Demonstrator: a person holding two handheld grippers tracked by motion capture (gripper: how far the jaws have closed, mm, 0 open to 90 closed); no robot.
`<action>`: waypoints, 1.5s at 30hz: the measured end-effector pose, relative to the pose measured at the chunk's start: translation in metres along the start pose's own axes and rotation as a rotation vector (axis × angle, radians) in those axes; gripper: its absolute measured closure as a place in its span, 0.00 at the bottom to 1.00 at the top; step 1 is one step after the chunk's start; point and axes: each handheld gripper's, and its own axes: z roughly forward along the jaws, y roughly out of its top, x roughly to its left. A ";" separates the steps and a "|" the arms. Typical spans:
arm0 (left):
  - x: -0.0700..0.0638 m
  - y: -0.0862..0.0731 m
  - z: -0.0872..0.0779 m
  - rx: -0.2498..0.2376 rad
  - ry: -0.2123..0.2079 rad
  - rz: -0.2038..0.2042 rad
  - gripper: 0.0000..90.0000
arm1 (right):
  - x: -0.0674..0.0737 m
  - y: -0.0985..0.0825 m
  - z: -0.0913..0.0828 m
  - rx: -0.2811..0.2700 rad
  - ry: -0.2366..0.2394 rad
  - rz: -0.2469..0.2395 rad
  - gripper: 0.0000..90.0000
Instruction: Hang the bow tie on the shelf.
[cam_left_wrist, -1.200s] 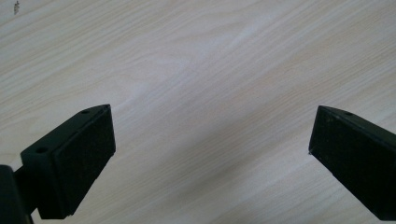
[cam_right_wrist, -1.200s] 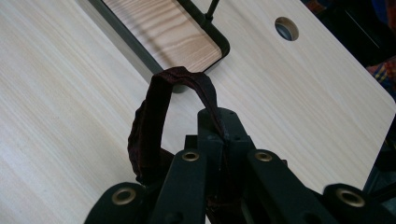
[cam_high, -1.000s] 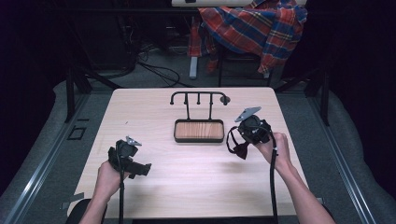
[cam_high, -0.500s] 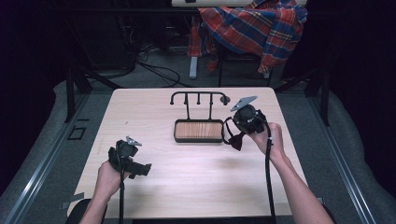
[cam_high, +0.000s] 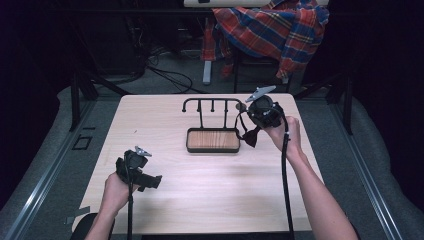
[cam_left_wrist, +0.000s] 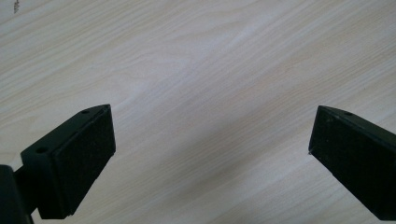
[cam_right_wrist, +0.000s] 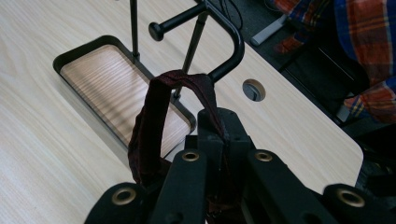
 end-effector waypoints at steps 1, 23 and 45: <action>0.000 0.000 0.000 0.001 0.000 0.001 0.01 | -0.001 0.002 0.000 -0.006 -0.004 0.000 0.99; 0.000 0.000 0.000 0.005 -0.001 0.001 0.01 | -0.018 0.011 0.029 0.025 -0.010 0.061 0.99; -0.002 0.001 0.001 0.003 -0.003 0.012 0.01 | -0.022 0.003 0.057 0.033 0.033 0.158 0.97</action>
